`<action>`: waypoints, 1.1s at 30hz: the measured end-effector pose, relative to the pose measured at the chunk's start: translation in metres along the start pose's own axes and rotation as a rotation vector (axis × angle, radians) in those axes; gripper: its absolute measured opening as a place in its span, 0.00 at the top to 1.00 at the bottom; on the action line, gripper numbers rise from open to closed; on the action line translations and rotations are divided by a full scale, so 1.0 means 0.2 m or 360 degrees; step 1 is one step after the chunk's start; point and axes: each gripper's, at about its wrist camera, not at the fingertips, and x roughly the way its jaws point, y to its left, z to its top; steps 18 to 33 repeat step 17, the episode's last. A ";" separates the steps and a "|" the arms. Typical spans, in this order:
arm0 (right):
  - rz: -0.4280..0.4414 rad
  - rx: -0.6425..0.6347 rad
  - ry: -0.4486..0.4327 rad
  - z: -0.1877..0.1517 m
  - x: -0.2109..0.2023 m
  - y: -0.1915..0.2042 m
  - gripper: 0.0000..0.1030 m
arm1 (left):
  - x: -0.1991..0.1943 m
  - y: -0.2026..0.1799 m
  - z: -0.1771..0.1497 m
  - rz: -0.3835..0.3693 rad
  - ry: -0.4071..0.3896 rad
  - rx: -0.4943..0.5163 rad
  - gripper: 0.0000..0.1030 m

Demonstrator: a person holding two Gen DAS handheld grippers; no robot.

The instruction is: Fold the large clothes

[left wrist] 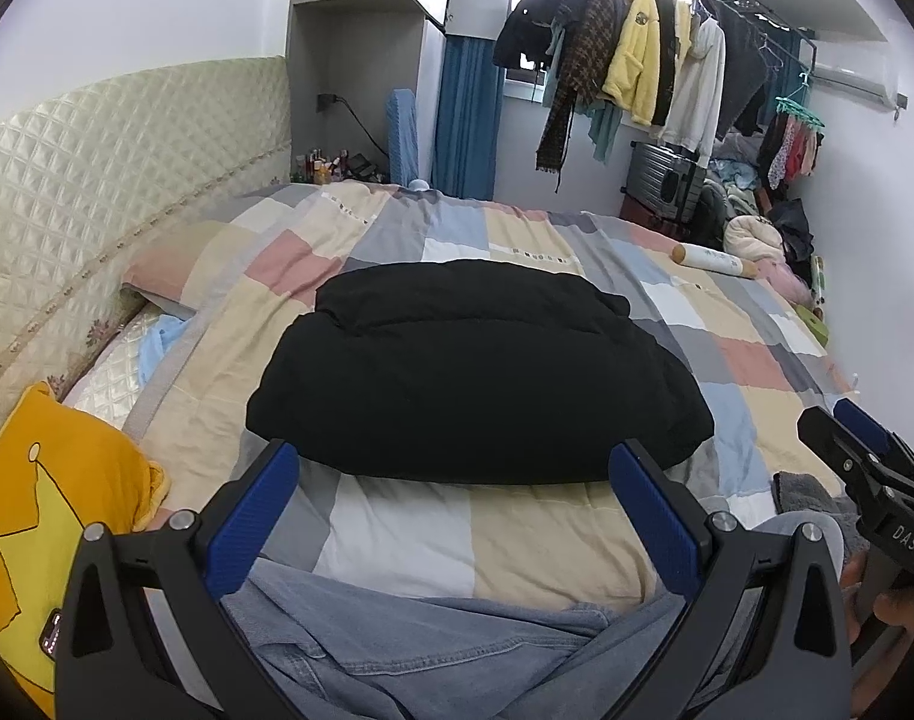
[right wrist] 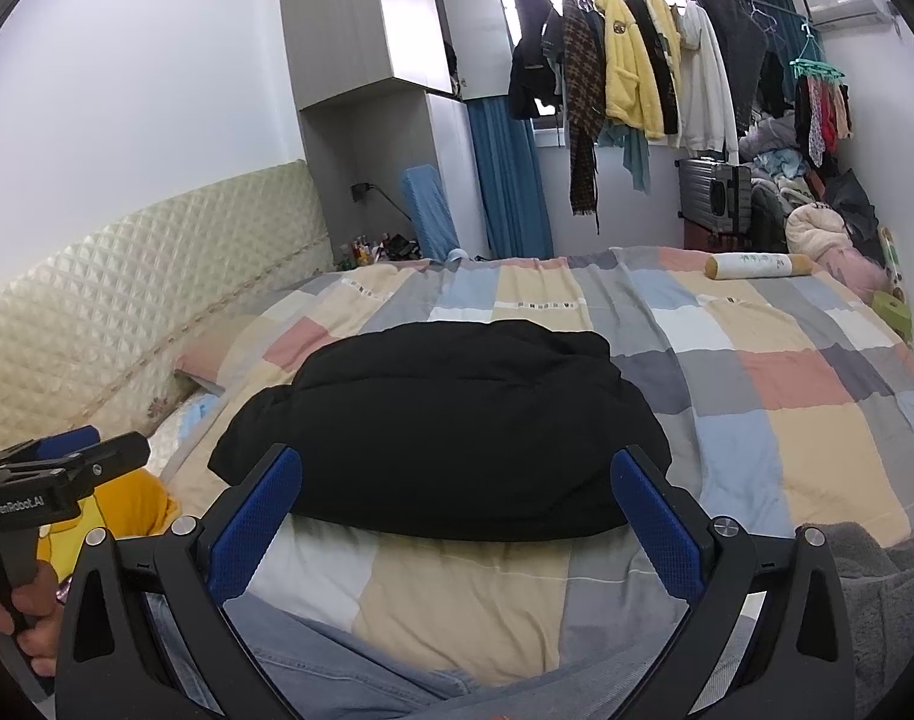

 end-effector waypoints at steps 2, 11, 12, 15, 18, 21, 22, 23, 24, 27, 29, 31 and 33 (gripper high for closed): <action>0.0003 -0.0003 -0.0002 0.00 0.00 0.00 0.00 | 0.00 0.00 0.00 -0.0005 -0.0003 -0.0005 0.00; 0.0005 0.0000 -0.0006 -0.01 -0.01 0.00 0.00 | 0.01 0.01 0.00 0.0010 -0.0002 0.0002 0.00; 0.0005 0.0000 -0.0004 -0.01 -0.01 0.00 0.00 | 0.01 0.00 0.00 0.0009 -0.0002 0.0003 0.00; 0.0005 0.0002 -0.0004 -0.02 -0.01 0.00 0.00 | 0.01 0.01 -0.01 0.0010 0.0000 0.0004 0.00; 0.0006 0.0005 -0.0006 -0.02 -0.01 0.00 0.00 | 0.01 0.00 -0.01 0.0010 -0.0003 0.0002 0.00; 0.0006 0.0005 -0.0006 -0.02 -0.01 0.00 0.00 | 0.01 0.00 -0.01 0.0010 -0.0003 0.0002 0.00; 0.0006 0.0005 -0.0006 -0.02 -0.01 0.00 0.00 | 0.01 0.00 -0.01 0.0010 -0.0003 0.0002 0.00; 0.0006 0.0005 -0.0006 -0.02 -0.01 0.00 0.00 | 0.01 0.00 -0.01 0.0010 -0.0003 0.0002 0.00; 0.0006 0.0005 -0.0006 -0.02 -0.01 0.00 0.00 | 0.01 0.00 -0.01 0.0010 -0.0003 0.0002 0.00; 0.0006 0.0005 -0.0006 -0.02 -0.01 0.00 0.00 | 0.01 0.00 -0.01 0.0010 -0.0003 0.0002 0.00; 0.0006 0.0005 -0.0006 -0.02 -0.01 0.00 0.00 | 0.01 0.00 -0.01 0.0010 -0.0003 0.0002 0.00; 0.0006 0.0005 -0.0006 -0.02 -0.01 0.00 0.00 | 0.01 0.00 -0.01 0.0010 -0.0003 0.0002 0.00; 0.0006 0.0005 -0.0006 -0.02 -0.01 0.00 0.00 | 0.01 0.00 -0.01 0.0010 -0.0003 0.0002 0.00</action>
